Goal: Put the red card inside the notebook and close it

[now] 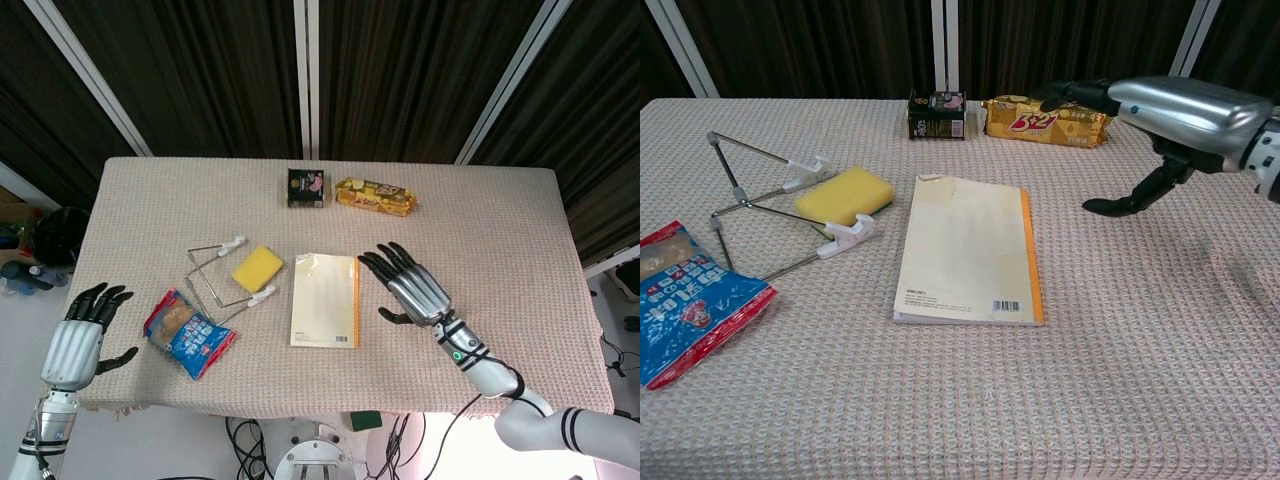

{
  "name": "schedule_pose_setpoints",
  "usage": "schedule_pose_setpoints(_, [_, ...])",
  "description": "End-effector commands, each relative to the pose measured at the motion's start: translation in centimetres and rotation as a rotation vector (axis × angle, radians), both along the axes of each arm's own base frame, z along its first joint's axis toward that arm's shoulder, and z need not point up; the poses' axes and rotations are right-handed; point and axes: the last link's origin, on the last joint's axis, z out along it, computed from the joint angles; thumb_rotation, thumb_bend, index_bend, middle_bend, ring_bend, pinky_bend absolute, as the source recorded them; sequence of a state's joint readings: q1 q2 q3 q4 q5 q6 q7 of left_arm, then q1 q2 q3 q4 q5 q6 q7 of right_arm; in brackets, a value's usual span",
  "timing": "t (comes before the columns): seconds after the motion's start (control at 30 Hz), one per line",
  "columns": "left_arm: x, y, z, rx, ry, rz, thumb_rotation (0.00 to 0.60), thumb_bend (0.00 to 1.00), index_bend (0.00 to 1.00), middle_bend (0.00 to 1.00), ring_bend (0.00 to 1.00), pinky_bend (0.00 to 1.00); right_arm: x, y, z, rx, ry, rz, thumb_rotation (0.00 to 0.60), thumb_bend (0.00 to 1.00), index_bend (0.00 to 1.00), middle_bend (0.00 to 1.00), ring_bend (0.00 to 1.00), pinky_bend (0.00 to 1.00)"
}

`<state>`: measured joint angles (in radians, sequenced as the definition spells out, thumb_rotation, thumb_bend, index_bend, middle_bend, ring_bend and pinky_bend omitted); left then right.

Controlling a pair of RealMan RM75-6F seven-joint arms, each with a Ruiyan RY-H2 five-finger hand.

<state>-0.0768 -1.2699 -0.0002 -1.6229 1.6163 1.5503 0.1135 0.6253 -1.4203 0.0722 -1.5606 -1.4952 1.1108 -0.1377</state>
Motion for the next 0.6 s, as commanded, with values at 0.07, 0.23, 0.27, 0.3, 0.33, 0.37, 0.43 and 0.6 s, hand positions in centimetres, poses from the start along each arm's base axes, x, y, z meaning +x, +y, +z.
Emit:
schedule_pose_setpoints(0.07, [0.0, -0.4, 0.3, 0.012, 0.014, 0.001, 0.600, 0.06, 0.21, 0.16, 0.09, 0.15, -5.7, 2.6, 6.3, -0.214, 0.108, -0.143, 0.600, 0.24, 0.00, 0.08, 0.00, 0.00])
schedule_pose_setpoints(0.23, [0.0, -1.2, 0.6, 0.027, 0.060, 0.005, 0.600, 0.06, 0.21, 0.16, 0.09, 0.15, -9.6, 6.2, 9.9, -0.277, 0.101, -0.249, 0.600, 0.23, 0.00, 0.05, 0.00, 0.00])
schedule_pose_setpoints(0.27, [0.0, -1.4, 0.6, 0.027, 0.067, 0.007, 0.600, 0.06, 0.21, 0.16, 0.09, 0.15, -10.2, 6.9, 10.4, -0.288, 0.097, -0.266, 0.600, 0.23, 0.00, 0.04, 0.00, 0.00])
schedule_pose_setpoints(0.3, [0.0, -1.6, 0.7, 0.028, 0.073, 0.010, 0.600, 0.06, 0.21, 0.16, 0.09, 0.15, -11.0, 7.8, 11.0, -0.301, 0.096, -0.286, 0.600, 0.22, 0.00, 0.03, 0.00, 0.00])
schedule_pose_setpoints(0.33, [0.0, -1.7, 0.7, 0.029, 0.077, 0.012, 0.600, 0.06, 0.21, 0.16, 0.09, 0.15, -11.6, 8.5, 11.4, -0.310, 0.091, -0.300, 0.600, 0.22, 0.00, 0.02, 0.00, 0.00])
schedule_pose_setpoints(0.37, [0.0, -1.9, 0.7, 0.031, 0.080, 0.013, 0.600, 0.06, 0.21, 0.16, 0.09, 0.15, -12.0, 9.1, 11.6, -0.318, 0.080, -0.312, 0.600, 0.22, 0.00, 0.02, 0.00, 0.00])
schedule_pose_setpoints(0.43, [0.0, -2.2, 0.8, 0.036, 0.084, 0.016, 0.600, 0.06, 0.21, 0.16, 0.09, 0.15, -13.0, 10.6, 12.1, -0.328, 0.052, -0.338, 0.600, 0.22, 0.00, 0.01, 0.00, 0.00])
schedule_pose_setpoints(0.6, [0.0, -2.8, 0.6, 0.039, 0.077, 0.022, 0.600, 0.06, 0.21, 0.16, 0.09, 0.15, -14.3, 12.4, 12.5, -0.348, 0.016, -0.360, 0.600, 0.22, 0.00, 0.01, 0.00, 0.00])
